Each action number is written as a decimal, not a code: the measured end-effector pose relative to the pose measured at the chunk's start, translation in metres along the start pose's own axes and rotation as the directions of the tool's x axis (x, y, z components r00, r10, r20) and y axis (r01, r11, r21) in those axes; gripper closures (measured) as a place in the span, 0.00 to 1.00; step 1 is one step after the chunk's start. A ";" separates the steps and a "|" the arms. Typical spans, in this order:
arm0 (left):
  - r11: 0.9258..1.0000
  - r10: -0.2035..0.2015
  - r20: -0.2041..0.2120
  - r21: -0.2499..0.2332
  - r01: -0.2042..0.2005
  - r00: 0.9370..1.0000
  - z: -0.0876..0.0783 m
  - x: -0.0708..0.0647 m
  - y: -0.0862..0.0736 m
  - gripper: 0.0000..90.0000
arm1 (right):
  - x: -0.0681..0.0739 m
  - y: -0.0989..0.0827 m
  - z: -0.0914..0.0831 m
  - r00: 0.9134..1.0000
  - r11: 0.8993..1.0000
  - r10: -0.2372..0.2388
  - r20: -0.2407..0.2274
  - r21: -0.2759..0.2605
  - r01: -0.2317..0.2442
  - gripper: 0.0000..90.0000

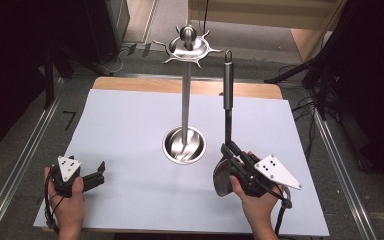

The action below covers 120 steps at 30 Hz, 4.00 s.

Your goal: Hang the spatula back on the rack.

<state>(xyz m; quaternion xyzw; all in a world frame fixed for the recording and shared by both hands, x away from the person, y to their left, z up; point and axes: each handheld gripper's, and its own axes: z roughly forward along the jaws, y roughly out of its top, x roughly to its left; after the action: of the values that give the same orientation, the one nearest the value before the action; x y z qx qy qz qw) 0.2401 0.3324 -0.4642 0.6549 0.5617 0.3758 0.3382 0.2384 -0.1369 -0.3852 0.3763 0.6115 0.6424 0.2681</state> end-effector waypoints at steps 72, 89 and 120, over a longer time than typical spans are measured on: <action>1.000 -0.006 0.001 0.000 0.006 1.000 0.000 0.000 0.000 0.04 | -0.016 -0.010 0.062 0.999 0.998 -0.051 -0.013 0.046 0.052 0.84; 1.000 -0.008 0.005 0.002 0.008 1.000 0.000 0.001 0.000 0.04 | -0.022 -0.007 0.064 1.000 0.996 -0.028 0.007 0.090 0.027 0.77; 1.000 -0.005 0.003 -0.002 0.005 1.000 -0.001 0.001 0.000 0.04 | -0.099 -0.047 -0.008 0.934 0.962 -0.017 0.357 0.262 -0.083 0.27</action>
<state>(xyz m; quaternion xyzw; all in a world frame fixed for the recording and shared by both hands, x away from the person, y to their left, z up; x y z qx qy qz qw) 0.2395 0.3331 -0.4642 0.6536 0.5624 0.3744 0.3409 0.2830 -0.2162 -0.4469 0.5299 0.6289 0.4775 0.3091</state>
